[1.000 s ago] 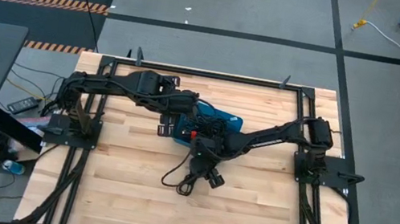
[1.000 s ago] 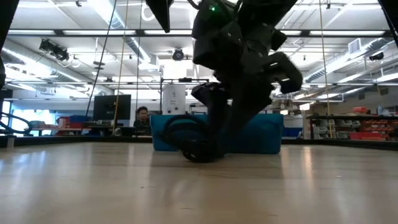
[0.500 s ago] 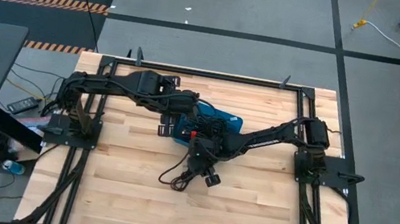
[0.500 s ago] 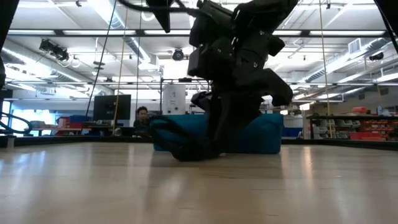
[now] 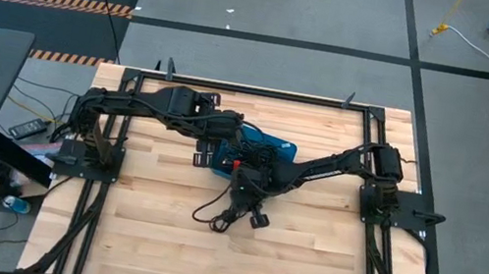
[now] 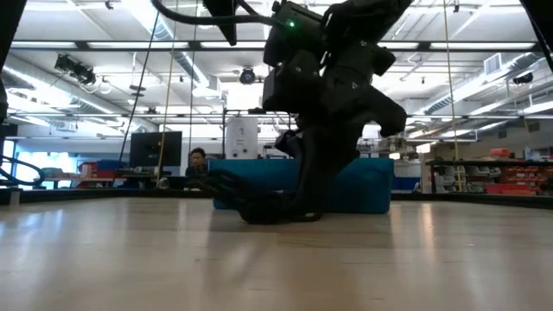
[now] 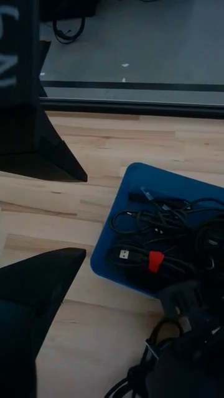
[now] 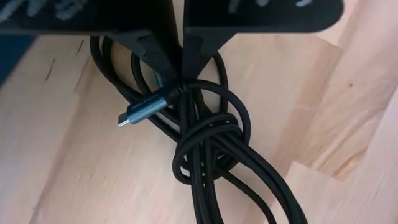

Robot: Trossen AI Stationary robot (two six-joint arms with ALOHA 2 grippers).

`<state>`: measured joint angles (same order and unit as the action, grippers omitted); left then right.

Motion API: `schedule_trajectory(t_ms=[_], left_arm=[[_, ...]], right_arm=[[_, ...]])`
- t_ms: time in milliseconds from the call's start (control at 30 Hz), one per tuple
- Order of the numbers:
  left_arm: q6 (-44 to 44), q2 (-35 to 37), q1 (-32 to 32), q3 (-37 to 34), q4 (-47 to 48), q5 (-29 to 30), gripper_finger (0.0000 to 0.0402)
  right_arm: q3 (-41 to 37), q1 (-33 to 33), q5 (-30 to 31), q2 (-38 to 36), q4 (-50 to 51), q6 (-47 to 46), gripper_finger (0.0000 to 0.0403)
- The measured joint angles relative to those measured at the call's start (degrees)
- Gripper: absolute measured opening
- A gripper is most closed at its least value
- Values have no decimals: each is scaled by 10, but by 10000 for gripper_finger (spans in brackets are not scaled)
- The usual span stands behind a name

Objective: Pick and place USB-C Cables
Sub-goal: Put the black charger cable into the blue bin

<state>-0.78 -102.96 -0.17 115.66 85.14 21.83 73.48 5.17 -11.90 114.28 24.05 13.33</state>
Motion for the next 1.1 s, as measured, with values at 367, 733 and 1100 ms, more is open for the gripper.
schedule_trajectory(t_ms=[367, 733, 1100], left_arm=[[22, 0, 0, 0, -6, 0, 190], [73, 0, 0, 0, -44, 2, 190], [117, 8, 1, 3, -85, 25, 186]], right_arm=[[132, -2, 3, -24, 95, -42, 2], [179, -28, 93, -28, 217, -42, 2], [177, -70, 194, -95, 248, -58, 0]])
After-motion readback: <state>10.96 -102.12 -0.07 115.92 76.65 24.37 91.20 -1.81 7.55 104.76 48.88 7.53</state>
